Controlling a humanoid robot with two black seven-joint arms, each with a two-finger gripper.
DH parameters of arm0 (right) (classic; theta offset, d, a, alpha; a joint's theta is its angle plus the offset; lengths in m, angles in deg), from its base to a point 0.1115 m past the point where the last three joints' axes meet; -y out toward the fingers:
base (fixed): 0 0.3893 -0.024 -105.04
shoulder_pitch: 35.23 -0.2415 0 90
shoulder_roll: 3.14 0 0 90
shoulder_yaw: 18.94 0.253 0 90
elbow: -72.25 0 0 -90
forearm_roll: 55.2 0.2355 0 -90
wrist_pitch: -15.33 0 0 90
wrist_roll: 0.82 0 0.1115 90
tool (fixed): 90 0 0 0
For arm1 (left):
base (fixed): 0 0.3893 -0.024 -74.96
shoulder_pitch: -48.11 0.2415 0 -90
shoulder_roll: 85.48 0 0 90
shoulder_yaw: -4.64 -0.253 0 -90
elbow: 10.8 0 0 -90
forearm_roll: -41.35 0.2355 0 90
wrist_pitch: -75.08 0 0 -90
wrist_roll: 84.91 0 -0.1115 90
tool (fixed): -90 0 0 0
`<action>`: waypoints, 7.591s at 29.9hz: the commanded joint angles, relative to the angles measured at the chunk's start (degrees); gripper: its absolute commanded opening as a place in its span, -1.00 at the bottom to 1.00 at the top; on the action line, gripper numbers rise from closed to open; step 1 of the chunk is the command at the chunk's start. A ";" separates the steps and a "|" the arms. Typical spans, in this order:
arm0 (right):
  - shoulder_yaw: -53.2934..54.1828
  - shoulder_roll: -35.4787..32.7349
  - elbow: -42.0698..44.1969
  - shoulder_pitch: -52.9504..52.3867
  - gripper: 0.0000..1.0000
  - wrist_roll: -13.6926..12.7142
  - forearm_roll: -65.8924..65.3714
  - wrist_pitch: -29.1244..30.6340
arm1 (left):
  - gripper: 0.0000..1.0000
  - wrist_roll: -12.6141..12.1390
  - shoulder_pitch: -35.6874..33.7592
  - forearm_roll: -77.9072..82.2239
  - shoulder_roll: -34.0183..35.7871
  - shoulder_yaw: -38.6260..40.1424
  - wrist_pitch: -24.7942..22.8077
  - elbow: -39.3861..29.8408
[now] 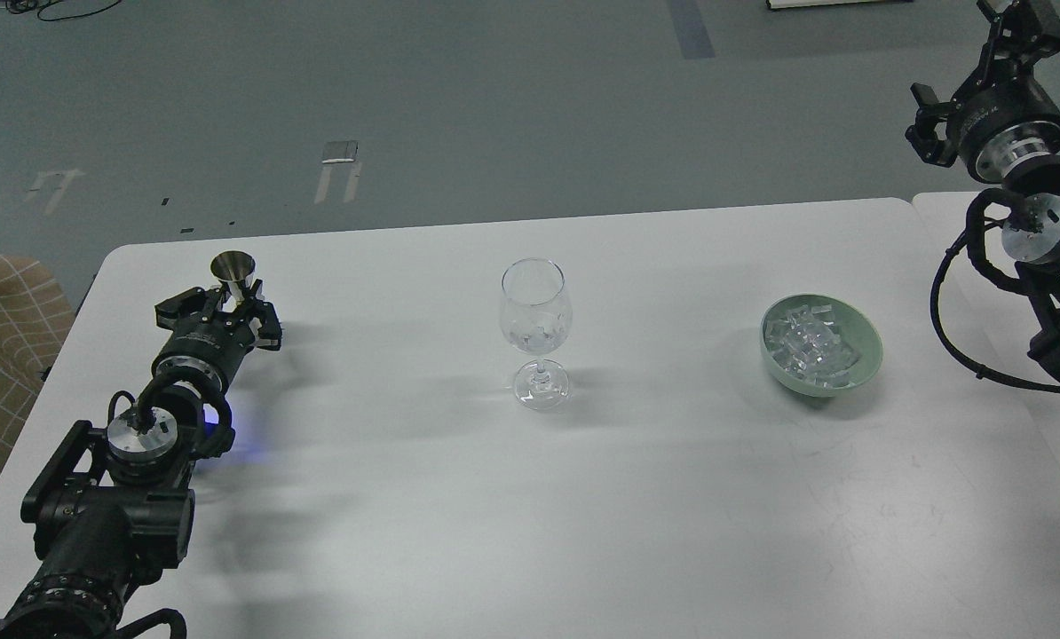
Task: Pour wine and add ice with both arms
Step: 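Lower the metal jigger onto the table with the left gripper, then open the left gripper and lift it off the standing jigger, then raise the open left gripper and hold it above the jigger, then reach the right gripper down into the green ice bowl, then close the right gripper on ice cubes inside the bowl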
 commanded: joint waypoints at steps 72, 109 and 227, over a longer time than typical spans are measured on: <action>1.40 -6.74 -7.47 1.10 1.00 -0.35 0.79 0.36 | 0.95 0.26 8.26 0.52 8.61 1.32 18.03 -45.79; 1.40 -9.04 -19.51 10.24 1.00 0.09 0.53 0.71 | 0.95 0.35 -3.25 35.42 12.83 -11.34 35.44 -38.85; -34.45 -20.02 -32.95 16.66 0.13 0.26 -96.96 0.53 | 0.96 2.99 -1.67 30.41 7.30 -5.18 7.84 -37.09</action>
